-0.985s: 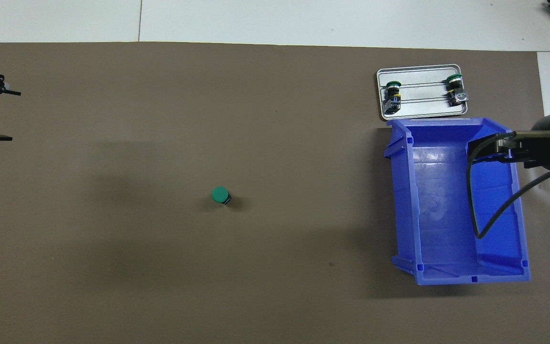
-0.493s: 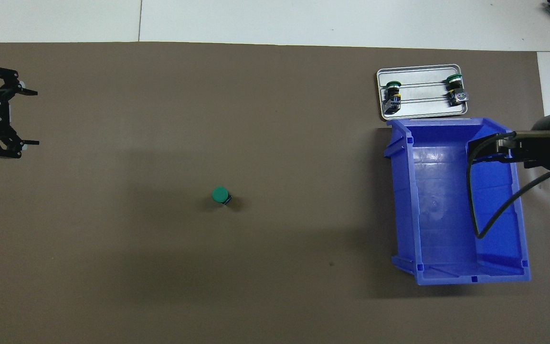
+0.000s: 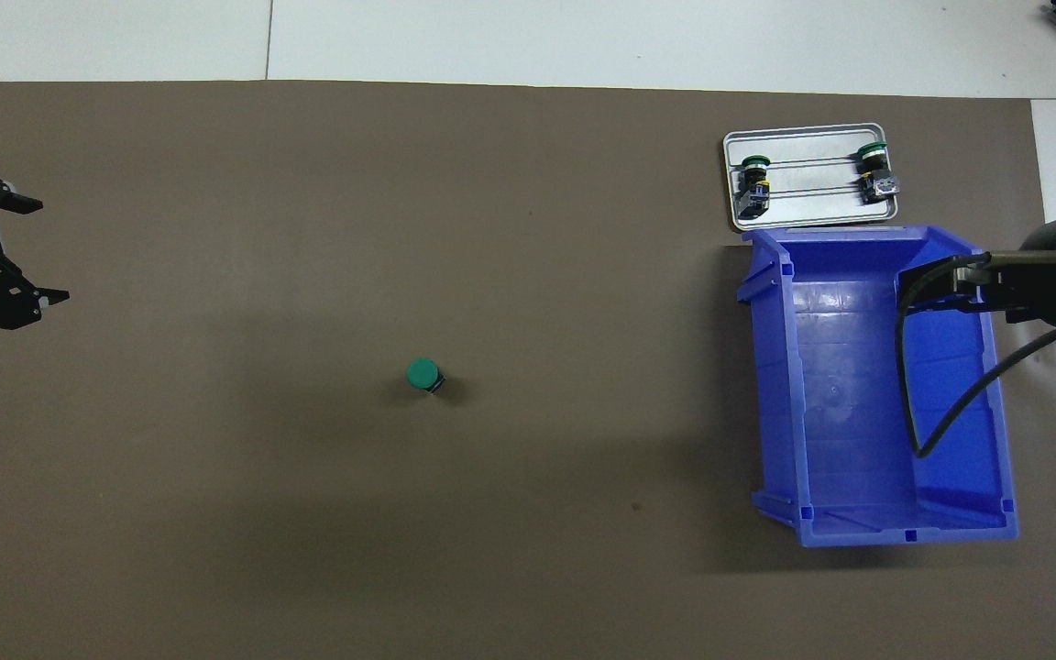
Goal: Place and press button with both arms
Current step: 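Withdraw the left gripper away from the block toward the mat edge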
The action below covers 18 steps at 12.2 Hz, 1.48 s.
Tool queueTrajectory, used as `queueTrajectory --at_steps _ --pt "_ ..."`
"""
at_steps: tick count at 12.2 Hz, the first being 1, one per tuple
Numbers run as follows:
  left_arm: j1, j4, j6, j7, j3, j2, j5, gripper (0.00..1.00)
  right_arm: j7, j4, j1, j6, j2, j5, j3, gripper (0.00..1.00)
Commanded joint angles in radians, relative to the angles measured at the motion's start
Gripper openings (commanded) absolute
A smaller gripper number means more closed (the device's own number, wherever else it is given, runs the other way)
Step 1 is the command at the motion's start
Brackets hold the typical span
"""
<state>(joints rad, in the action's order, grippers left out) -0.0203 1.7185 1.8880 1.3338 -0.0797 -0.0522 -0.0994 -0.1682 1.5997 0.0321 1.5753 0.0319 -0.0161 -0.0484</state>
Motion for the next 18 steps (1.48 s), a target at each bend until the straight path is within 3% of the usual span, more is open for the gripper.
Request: queueTrajectory --at_steps 1,7,10,12,18 --pt "0.003 0.027 -0.013 -0.205 -0.005 0.04 0.02 1.0 -0.014 0.017 -0.012 0.003 0.019 0.004 -0.008 1.0" --pt "-0.003 0.027 -0.066 -0.617 -0.006 0.066 0.023 1.0 -0.014 0.017 -0.014 0.003 0.019 0.004 -0.008 1.0" --pt "-0.049 0.026 -0.09 -0.802 0.002 0.077 0.153 1.0 -0.014 0.017 -0.012 0.003 0.019 0.004 -0.008 1.0" --pt "-0.052 0.024 -0.095 -0.921 0.003 0.083 0.159 1.0 -0.014 0.017 -0.012 0.002 0.019 0.004 -0.008 1.0" --pt "-0.05 0.03 -0.124 -0.964 0.008 0.095 0.158 1.0 -0.007 0.017 -0.014 -0.003 0.019 0.004 -0.007 1.0"
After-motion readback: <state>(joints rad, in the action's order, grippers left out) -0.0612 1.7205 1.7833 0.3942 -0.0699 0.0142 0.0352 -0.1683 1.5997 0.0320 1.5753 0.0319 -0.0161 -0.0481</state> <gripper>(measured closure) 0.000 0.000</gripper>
